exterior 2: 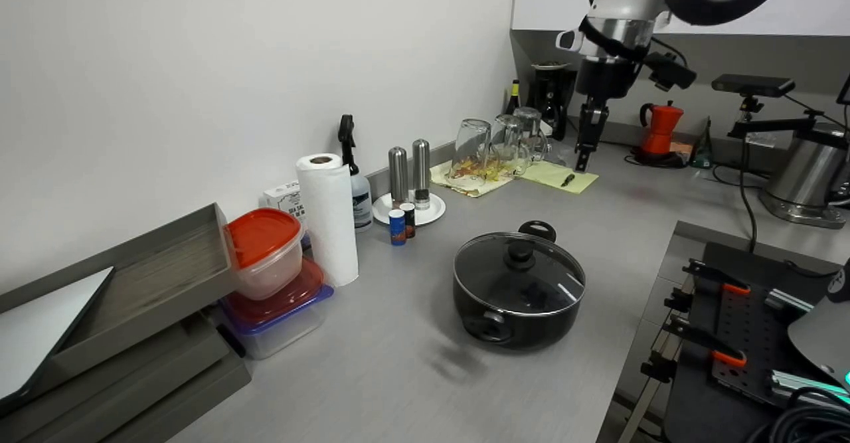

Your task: Take the lid off the pot

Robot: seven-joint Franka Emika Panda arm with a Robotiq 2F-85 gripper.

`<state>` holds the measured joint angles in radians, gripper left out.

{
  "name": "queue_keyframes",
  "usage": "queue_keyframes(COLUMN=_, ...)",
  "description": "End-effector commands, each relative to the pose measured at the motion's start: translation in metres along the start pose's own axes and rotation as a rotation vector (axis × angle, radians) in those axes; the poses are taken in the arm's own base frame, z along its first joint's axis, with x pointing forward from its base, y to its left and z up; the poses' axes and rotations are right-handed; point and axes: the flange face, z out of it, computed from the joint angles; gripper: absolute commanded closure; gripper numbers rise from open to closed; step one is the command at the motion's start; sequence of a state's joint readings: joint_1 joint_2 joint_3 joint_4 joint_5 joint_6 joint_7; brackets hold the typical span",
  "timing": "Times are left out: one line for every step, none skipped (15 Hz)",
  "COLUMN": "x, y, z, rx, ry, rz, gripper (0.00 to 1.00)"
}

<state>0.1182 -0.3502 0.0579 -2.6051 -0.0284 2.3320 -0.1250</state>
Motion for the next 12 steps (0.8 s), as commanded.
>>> queue_keyframes(x=0.028, y=-0.015, z=0.033, rx=-0.001, ry=-0.007, rz=-0.034, gripper=0.0)
queue_keyframes(x=0.034, y=-0.019, z=0.042, rx=0.0, ry=-0.011, rz=-0.041, gripper=0.0)
queue_keyframes(x=0.04, y=-0.022, z=0.051, rx=-0.005, ry=-0.012, rz=-0.046, gripper=0.0)
queue_keyframes(x=0.045, y=-0.024, z=0.059, rx=-0.001, ry=-0.02, rz=-0.051, gripper=0.0)
queue_keyframes(x=0.051, y=-0.026, z=0.067, rx=-0.001, ry=-0.026, rz=-0.052, gripper=0.0)
queue_keyframes(x=0.055, y=-0.028, z=0.076, rx=0.001, ry=-0.036, rz=-0.055, gripper=0.0)
queue_keyframes(x=0.06, y=-0.029, z=0.083, rx=0.004, ry=-0.044, rz=-0.057, gripper=0.0)
queue_keyframes(x=0.064, y=-0.031, z=0.092, rx=0.006, ry=-0.054, rz=-0.057, gripper=0.0)
queue_keyframes(x=0.069, y=-0.032, z=0.1, rx=0.006, ry=-0.06, rz=-0.056, gripper=0.0)
queue_keyframes(x=0.073, y=-0.033, z=0.108, rx=0.009, ry=-0.065, rz=-0.06, gripper=0.0)
queue_keyframes(x=0.078, y=-0.034, z=0.115, rx=0.014, ry=-0.073, rz=-0.063, gripper=0.0)
queue_keyframes(x=0.081, y=-0.035, z=0.121, rx=0.017, ry=-0.078, rz=-0.062, gripper=0.0)
